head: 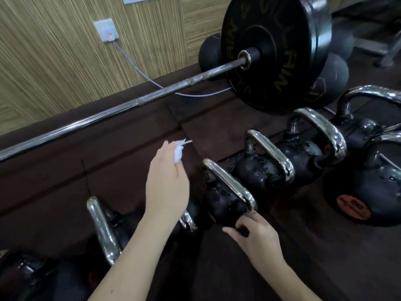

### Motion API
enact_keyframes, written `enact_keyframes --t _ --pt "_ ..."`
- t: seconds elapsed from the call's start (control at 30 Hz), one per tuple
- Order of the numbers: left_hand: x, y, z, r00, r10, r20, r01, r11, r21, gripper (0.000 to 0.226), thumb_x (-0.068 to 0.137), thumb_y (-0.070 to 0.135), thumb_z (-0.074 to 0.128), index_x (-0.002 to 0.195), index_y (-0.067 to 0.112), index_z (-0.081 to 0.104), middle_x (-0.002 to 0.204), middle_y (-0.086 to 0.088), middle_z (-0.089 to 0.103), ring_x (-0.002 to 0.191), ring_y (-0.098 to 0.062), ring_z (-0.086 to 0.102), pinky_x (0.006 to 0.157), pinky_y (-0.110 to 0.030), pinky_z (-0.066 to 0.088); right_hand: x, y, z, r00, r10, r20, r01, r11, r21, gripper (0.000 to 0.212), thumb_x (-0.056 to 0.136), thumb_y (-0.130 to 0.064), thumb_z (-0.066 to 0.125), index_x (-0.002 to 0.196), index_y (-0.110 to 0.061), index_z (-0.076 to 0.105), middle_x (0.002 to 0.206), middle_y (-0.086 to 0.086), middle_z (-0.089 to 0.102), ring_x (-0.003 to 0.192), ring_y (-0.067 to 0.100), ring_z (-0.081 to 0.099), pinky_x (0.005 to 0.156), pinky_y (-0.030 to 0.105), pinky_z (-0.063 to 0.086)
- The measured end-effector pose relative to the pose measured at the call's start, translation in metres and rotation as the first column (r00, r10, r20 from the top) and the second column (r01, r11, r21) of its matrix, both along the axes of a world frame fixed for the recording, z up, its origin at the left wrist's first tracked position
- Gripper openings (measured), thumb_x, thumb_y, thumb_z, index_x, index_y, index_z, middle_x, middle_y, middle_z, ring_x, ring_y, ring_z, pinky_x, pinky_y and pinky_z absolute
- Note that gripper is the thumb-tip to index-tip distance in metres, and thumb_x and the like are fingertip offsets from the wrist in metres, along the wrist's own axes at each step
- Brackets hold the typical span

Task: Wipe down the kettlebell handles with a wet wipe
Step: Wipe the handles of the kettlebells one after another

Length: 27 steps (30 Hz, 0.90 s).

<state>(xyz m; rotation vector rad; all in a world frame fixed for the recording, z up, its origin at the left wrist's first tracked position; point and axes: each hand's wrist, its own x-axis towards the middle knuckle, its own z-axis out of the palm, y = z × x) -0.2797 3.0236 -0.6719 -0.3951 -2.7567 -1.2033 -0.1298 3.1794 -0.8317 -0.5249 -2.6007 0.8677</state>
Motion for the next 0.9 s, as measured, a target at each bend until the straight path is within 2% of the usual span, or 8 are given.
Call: enact_keyframes --t 0.17,0.3,0.4,0.5,0.63,0.73,0.83,0.9 --pt "0.002 0.042 -0.018 0.89 -0.449 -0.081 0.395 0.846 -0.358 0.055 0.102 0.012 0.027 0.153 0.024 0.042 0.165 -0.004 0.031 0.157 -0.025 0.018 0.126 -0.042 0.02 -0.008 0.01 0.001 0.988 -0.155 0.022 0.156 0.972 -0.175 0.046 0.065 -0.061 0.083 0.073 -0.021 0.062 0.084 -0.015 0.053 0.071 0.005 0.059 0.058 0.029 0.053" --pt "0.041 0.054 -0.03 0.811 -0.576 0.104 0.548 0.685 -0.481 0.067 0.108 0.054 0.024 0.163 0.015 0.025 0.173 0.0 0.009 0.16 -0.015 -0.01 0.131 -0.038 -0.001 -0.018 0.024 0.007 0.995 -0.099 0.024 0.102 0.944 -0.313 0.062 0.063 -0.053 0.084 0.115 -0.031 0.059 0.112 -0.021 0.056 0.099 -0.001 0.061 0.079 0.022 0.051" --pt "0.048 0.06 -0.038 0.84 -0.54 0.049 0.513 0.763 -0.393 0.072 0.107 0.054 0.007 0.155 0.016 0.044 0.168 0.003 0.03 0.159 -0.01 0.007 0.13 -0.034 0.01 -0.026 0.031 0.007 0.996 0.052 0.068 -0.028 0.948 -0.317 0.079 0.062 -0.066 0.075 0.133 -0.036 0.057 0.128 -0.026 0.055 0.114 -0.01 0.055 0.088 0.015 0.049" --pt "0.034 0.071 -0.051 0.94 -0.331 -0.087 0.305 0.924 -0.231 0.057 0.108 0.036 0.023 0.133 0.01 0.068 0.145 0.0 0.06 0.144 -0.013 0.042 0.121 -0.035 0.033 -0.036 0.036 -0.005 0.994 0.055 0.094 -0.031 0.972 -0.232 0.086 0.058 -0.071 0.08 0.13 -0.028 0.065 0.128 -0.022 0.057 0.116 -0.013 0.053 0.091 0.02 0.053" --pt "0.021 0.082 -0.057 0.987 -0.135 0.088 0.147 0.979 -0.142 0.05 0.11 0.031 0.029 0.155 0.015 0.043 0.167 0.007 0.028 0.156 -0.006 0.008 0.125 -0.035 0.027 -0.04 0.04 -0.006 0.996 0.047 0.074 -0.023 0.956 -0.292 0.089 0.052 -0.05 0.097 0.128 -0.019 0.065 0.127 -0.017 0.057 0.109 0.001 0.063 0.091 0.022 0.053" --pt "0.042 0.082 -0.057 0.987 -0.08 0.137 0.081 0.997 -0.001 0.054 0.111 0.03 0.024 0.164 0.025 0.019 0.172 0.018 0.001 0.156 0.004 -0.003 0.12 -0.01 0.012 -0.039 0.037 -0.005 0.997 0.048 0.065 -0.028 0.961 -0.275 0.083 0.056 -0.061 0.082 0.126 -0.018 0.067 0.123 -0.016 0.058 0.104 -0.001 0.062 0.085 0.005 0.044" --pt "0.083 0.086 -0.06 0.966 -0.047 0.256 -0.016 0.971 0.239 0.055 0.112 0.037 0.026 0.164 0.032 0.011 0.16 0.039 0.015 0.141 0.028 0.015 0.113 -0.001 0.017 -0.039 0.036 0.0 0.998 0.011 0.068 0.009 0.959 -0.284 0.073 0.065 -0.057 0.073 0.128 -0.021 0.067 0.122 -0.016 0.059 0.101 -0.005 0.06 0.078 -0.003 0.037" --pt "0.085 0.094 -0.065 0.914 -0.033 0.405 -0.12 0.93 0.347 0.055 0.109 0.047 0.026 0.161 0.028 0.025 0.164 0.021 0.033 0.147 0.009 0.032 0.122 -0.018 0.028 -0.04 0.036 0.001 0.996 0.012 0.092 0.015 0.957 -0.29 0.068 0.069 -0.052 0.074 0.129 -0.023 0.066 0.122 -0.014 0.06 0.102 -0.001 0.062 0.08 0.002 0.04"
